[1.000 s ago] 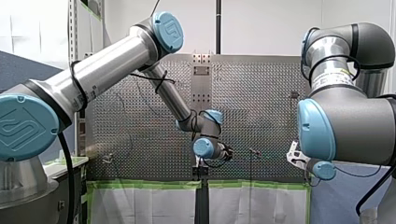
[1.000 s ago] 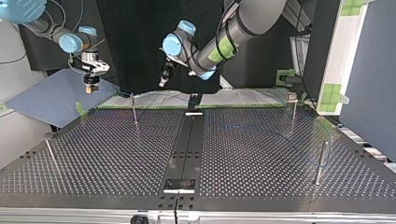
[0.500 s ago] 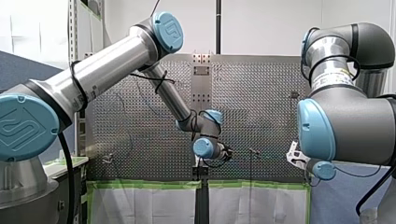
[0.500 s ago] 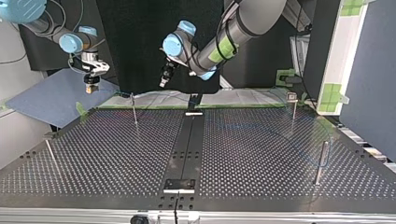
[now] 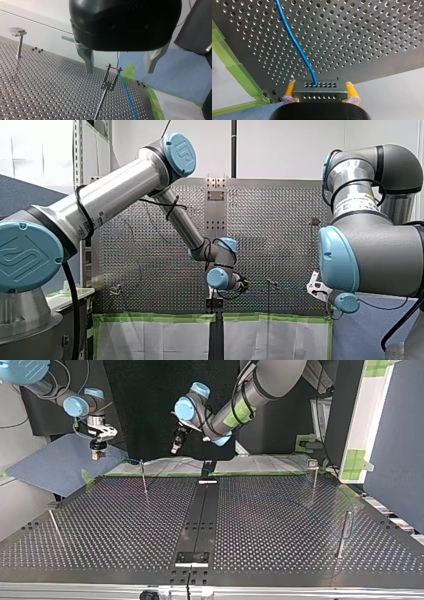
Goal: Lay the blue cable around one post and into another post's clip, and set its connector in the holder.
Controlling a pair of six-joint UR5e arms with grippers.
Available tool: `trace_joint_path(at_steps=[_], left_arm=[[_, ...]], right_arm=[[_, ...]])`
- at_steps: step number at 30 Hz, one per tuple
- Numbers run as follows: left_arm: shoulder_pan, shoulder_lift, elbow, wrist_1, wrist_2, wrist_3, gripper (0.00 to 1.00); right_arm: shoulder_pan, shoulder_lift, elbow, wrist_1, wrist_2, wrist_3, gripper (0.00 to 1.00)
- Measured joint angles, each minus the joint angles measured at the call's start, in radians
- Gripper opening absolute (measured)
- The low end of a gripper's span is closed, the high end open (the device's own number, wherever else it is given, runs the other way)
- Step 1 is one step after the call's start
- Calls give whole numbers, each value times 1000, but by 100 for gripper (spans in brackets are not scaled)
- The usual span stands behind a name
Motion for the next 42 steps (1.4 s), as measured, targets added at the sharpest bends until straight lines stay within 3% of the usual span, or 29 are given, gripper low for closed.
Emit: trace_joint_path(at_steps=[31,36,42], left_arm=[[0,2,-2,-20,-5,12,100],[-8,25,-30,-47,-14,48,100],[-2,73,-79,-14,-16,67,100]], right_arm=[[0,1,0,-3,0,5,0],[0,1,0,-3,0,6,0],[0,2,0,-5,-1,7,0]])
